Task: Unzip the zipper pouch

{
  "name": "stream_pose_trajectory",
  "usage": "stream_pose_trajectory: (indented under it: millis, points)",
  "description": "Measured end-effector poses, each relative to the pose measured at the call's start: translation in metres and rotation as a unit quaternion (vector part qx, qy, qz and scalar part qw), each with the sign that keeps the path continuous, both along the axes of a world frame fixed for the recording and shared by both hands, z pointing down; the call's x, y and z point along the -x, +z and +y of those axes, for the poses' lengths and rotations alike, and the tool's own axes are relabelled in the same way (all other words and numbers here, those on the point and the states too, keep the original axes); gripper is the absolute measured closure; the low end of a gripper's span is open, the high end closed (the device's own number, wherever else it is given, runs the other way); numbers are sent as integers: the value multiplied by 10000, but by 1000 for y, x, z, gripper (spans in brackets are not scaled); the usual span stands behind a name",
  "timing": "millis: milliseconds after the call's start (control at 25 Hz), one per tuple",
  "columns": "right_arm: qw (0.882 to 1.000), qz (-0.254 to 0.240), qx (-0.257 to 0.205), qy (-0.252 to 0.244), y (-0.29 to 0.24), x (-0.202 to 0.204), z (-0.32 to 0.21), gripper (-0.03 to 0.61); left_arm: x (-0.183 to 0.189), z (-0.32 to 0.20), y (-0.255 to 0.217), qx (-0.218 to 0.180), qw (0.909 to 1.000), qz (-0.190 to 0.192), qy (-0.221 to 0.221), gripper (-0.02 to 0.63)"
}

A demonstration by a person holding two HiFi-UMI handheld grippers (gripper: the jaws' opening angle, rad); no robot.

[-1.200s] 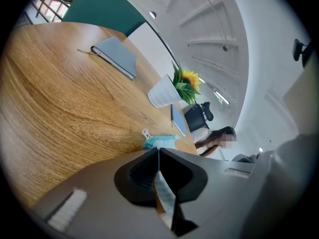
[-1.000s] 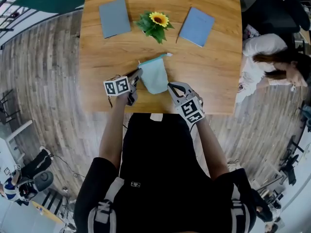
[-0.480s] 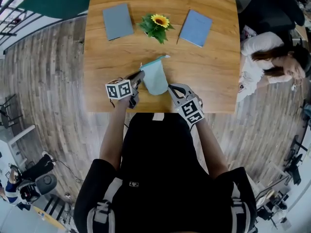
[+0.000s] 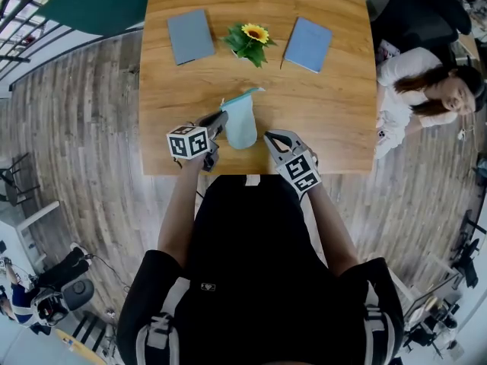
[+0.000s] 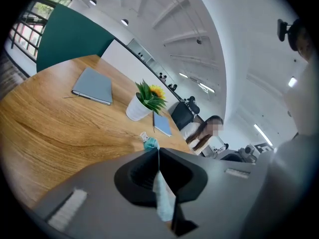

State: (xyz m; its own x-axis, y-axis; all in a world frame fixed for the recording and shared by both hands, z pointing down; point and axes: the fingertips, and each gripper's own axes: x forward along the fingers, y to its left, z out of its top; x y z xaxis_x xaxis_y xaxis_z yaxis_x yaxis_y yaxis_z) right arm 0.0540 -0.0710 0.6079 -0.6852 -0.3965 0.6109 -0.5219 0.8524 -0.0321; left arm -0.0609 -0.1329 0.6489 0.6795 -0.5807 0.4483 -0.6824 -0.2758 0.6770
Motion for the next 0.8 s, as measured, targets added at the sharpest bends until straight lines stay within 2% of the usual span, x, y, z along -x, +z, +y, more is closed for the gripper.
stream_pose_trajectory:
  millis: [440,800]
  points:
    - [9998,-50,-130,124,-12,8,2,574,3,15,-29,-542,9947,-664,561,606]
    - [9996,-176,-149,149,-24,18,3,574,-5,34,-47,-1026,9816,-1254,1008,607]
